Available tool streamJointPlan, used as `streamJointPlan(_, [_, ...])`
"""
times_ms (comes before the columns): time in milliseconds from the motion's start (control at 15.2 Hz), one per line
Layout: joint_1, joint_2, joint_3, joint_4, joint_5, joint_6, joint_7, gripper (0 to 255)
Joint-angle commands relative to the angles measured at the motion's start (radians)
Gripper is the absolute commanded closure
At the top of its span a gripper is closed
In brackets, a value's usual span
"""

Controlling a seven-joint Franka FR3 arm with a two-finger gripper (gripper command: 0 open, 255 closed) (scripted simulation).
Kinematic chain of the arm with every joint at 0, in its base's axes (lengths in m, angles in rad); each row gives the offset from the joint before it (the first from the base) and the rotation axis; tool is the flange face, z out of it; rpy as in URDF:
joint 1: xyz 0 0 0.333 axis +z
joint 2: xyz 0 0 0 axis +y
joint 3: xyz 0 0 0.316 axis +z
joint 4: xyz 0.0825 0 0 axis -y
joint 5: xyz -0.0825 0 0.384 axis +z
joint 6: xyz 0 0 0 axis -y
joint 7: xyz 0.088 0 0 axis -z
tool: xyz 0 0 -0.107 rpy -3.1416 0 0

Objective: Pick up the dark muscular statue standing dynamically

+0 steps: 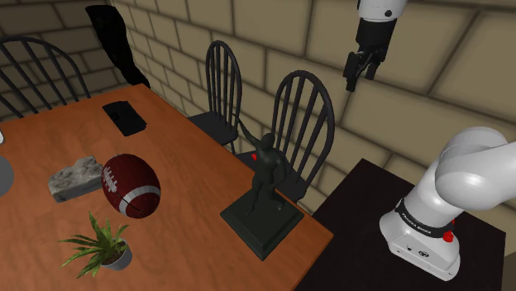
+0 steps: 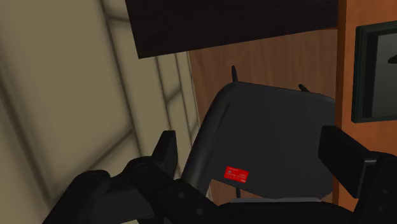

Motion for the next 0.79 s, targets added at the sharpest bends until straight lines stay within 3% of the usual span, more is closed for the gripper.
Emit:
streamJointPlan(0, [0.0,0.0,0.0,0.0,0.0,0.0,0.0,0])
streamJointPlan(726, [0.069,0.203,0.195,0.093,0.174,0.09,0.252,0])
